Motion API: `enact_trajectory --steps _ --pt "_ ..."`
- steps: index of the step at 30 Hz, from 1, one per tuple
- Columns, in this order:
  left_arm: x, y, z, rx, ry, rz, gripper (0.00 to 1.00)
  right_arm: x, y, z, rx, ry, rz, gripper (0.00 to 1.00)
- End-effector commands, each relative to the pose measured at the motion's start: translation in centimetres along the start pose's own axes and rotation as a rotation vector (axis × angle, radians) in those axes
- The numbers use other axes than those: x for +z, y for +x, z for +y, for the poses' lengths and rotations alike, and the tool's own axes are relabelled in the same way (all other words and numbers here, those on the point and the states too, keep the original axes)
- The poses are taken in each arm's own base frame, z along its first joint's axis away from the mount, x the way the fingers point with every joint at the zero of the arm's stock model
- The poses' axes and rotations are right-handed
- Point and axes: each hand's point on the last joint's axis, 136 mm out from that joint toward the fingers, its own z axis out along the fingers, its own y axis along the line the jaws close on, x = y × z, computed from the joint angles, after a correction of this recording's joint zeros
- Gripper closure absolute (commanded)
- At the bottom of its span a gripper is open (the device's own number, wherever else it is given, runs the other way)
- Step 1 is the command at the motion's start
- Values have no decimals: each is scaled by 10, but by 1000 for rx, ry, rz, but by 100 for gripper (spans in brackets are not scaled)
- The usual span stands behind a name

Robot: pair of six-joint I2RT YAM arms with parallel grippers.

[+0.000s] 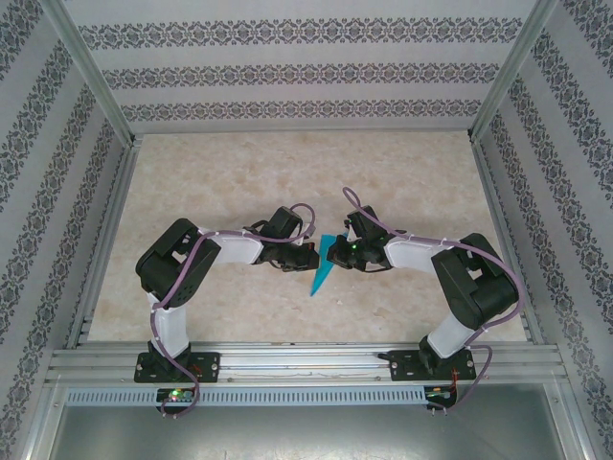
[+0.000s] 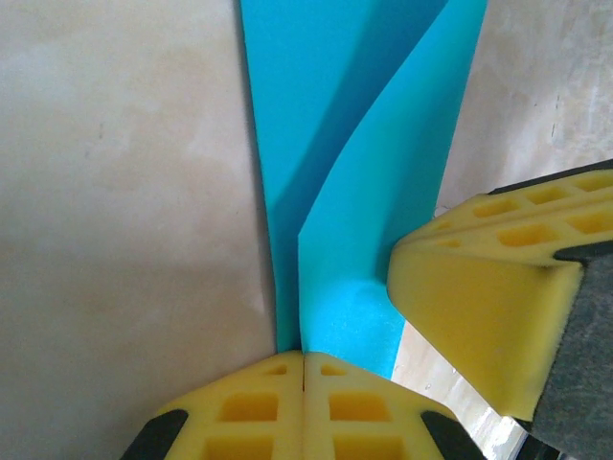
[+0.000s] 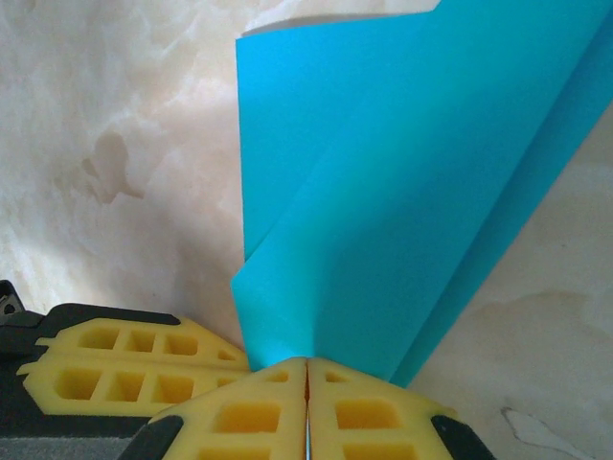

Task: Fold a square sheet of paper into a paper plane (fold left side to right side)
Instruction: Fold the wing for the fifth time at the center of the table.

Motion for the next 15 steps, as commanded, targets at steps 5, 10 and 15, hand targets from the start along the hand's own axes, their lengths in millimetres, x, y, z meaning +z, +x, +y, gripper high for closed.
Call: enact_trajectory --steps 5,10,15 --pt "12 24 32 -35 -125 72 96 3 9 -13 10 50 13 93" --pt "12 25 32 -37 -124 76 96 4 14 -20 24 67 22 94" --pt "13 26 33 -37 -125 80 95 6 19 -30 42 89 35 94"
